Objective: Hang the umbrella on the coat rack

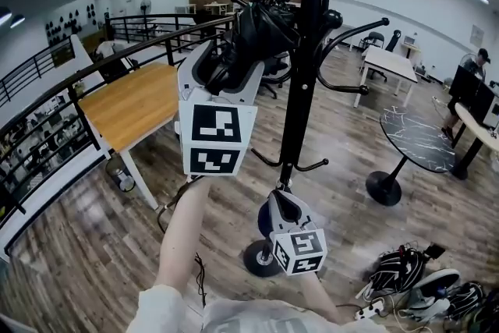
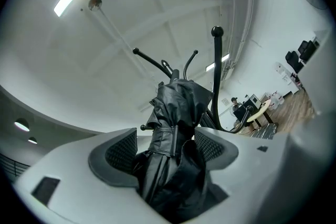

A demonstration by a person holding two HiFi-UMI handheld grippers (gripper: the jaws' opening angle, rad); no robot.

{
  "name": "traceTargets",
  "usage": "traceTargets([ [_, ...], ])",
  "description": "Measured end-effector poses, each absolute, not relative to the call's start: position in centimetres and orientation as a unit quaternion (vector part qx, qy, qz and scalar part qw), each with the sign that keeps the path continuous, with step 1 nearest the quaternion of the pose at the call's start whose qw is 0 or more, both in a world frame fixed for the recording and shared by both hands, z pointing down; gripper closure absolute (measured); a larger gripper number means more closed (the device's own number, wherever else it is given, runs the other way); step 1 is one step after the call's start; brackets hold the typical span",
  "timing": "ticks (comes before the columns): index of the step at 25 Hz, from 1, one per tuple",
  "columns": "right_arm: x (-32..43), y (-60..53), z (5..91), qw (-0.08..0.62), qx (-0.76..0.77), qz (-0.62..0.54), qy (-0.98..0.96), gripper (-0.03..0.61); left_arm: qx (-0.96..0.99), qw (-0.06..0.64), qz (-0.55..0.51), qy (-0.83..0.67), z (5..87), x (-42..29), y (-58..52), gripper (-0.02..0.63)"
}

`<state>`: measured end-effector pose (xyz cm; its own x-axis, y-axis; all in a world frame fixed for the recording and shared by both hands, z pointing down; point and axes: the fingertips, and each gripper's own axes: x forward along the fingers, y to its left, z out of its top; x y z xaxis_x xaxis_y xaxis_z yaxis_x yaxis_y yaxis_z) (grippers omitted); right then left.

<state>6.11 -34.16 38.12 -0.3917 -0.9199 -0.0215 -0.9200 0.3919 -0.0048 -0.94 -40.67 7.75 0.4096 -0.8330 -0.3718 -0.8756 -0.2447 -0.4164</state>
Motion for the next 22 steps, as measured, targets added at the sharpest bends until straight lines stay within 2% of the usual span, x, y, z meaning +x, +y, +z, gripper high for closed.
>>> traceTargets([
  [14, 3.9, -33.7, 39.6, 0.002, -0.547, -0.012, 0.837, 0.548, -0.815, 0.263, 0.087, 0.51, 8.9, -2.9, -37.7, 0.29],
  [22, 4.1, -33.6, 40.8, 0.001, -0.551, -0.019, 0.834, 0.548, -0.83, 0.235, 0.113, 0.494, 14.0, -4.4, -35.9, 0.29],
])
